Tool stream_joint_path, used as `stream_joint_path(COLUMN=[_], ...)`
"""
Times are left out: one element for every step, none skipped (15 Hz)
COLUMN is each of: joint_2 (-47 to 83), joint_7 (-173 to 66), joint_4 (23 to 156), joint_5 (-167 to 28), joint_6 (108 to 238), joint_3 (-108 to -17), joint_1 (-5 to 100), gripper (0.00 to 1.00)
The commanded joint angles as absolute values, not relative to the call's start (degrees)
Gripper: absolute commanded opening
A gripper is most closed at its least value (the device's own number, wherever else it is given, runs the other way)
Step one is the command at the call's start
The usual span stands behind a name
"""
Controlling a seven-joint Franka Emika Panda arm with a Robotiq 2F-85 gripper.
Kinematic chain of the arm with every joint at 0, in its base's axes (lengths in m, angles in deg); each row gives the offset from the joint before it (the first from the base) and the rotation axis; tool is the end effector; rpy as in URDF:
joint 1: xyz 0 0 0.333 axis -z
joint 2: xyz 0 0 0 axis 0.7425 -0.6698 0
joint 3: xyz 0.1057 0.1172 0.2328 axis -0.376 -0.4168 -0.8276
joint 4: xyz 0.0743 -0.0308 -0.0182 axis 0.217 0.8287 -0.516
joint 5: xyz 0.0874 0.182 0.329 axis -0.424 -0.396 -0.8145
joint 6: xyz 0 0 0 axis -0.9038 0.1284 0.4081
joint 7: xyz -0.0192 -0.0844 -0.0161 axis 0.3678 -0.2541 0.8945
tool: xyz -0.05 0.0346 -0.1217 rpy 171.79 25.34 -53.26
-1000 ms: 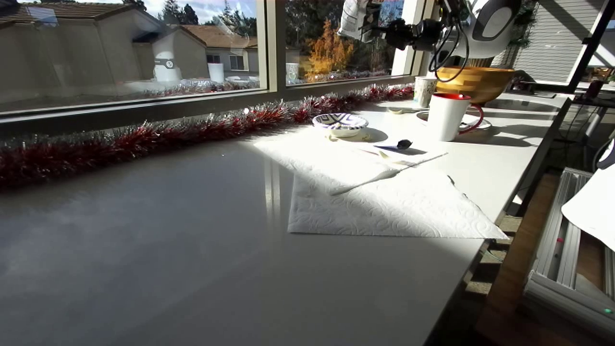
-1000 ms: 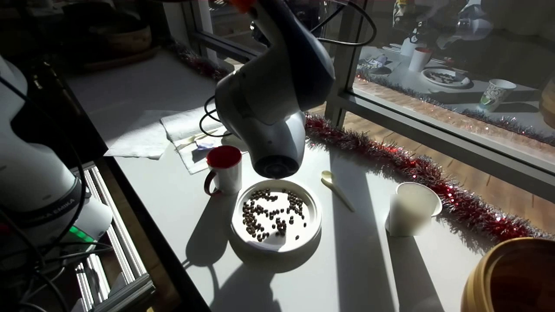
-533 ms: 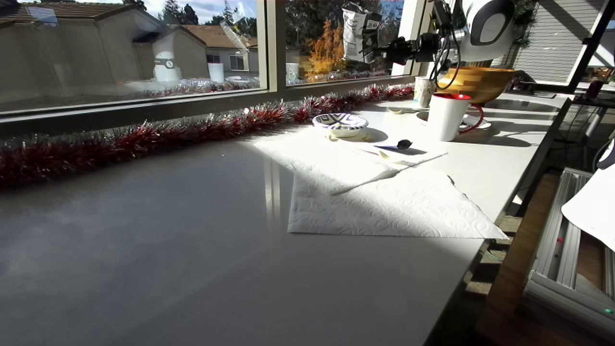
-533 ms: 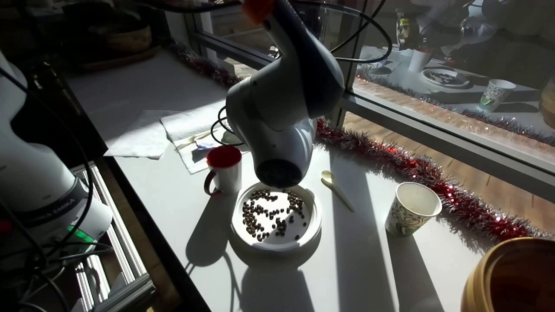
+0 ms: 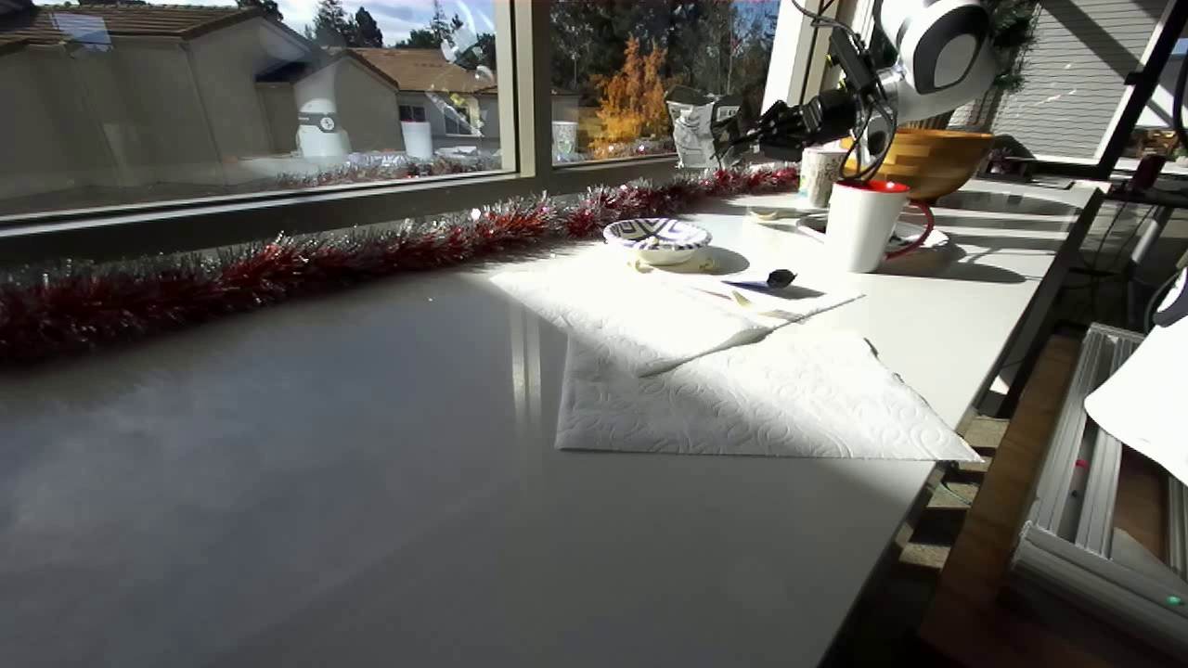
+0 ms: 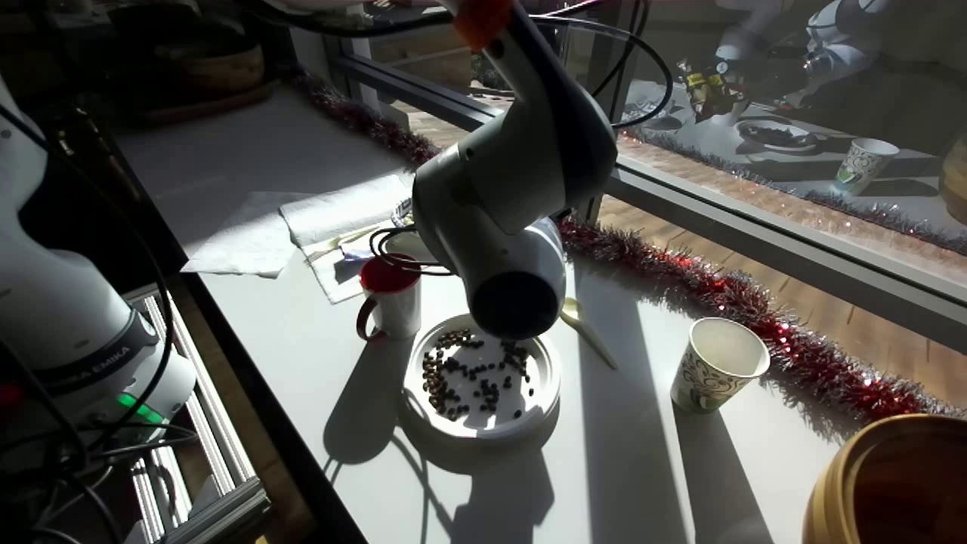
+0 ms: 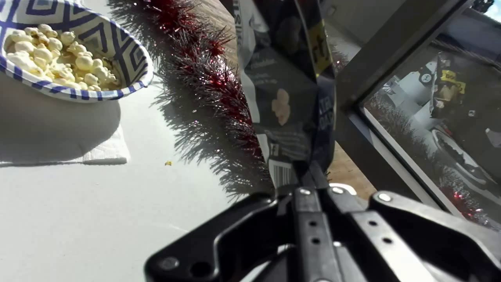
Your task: Pour the contents from the black packet onto the white plate
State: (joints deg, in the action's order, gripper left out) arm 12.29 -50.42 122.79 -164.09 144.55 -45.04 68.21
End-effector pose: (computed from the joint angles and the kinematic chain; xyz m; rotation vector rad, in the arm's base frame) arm 0.4540 -0.2749 0.1862 -1.1515 1.5441 0.0434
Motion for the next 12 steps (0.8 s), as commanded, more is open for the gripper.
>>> stream_joint_path(joint_2=[9.9, 9.7, 9.6, 9.8, 10.0, 10.1, 10.1, 9.8, 9.8, 10.4, 10.9, 11.3], joint_7=[-46.7, -46.1, -46.4, -47.1, -47.7, -48.0, -47.9, -47.5, -47.6, -48.9, -50.3, -51.0], joint_4=[120.0, 119.6, 119.3, 119.2, 119.1, 118.8, 118.6, 118.3, 118.0, 118.2, 118.4, 118.3], joint_5=[-157.7, -156.9, -156.5, -157.8, -159.2, -159.3, -158.7, -157.9, -157.5, -158.0, -158.3, -158.5], joint_6=[147.0, 147.8, 147.4, 145.4, 144.2, 142.7, 142.2, 142.0, 142.0, 139.0, 135.7, 132.2], joint_3=[-44.9, -45.0, -45.2, -45.7, -46.0, -46.1, -46.0, -45.8, -45.7, -46.0, -46.2, -46.3], joint_1=[68.0, 68.2, 68.5, 69.3, 69.8, 70.2, 70.1, 70.0, 70.0, 70.7, 71.4, 72.0], gripper=[0.00, 0.00, 0.00, 0.00, 0.00, 0.00, 0.00, 0.00, 0.00, 0.00, 0.00, 0.00])
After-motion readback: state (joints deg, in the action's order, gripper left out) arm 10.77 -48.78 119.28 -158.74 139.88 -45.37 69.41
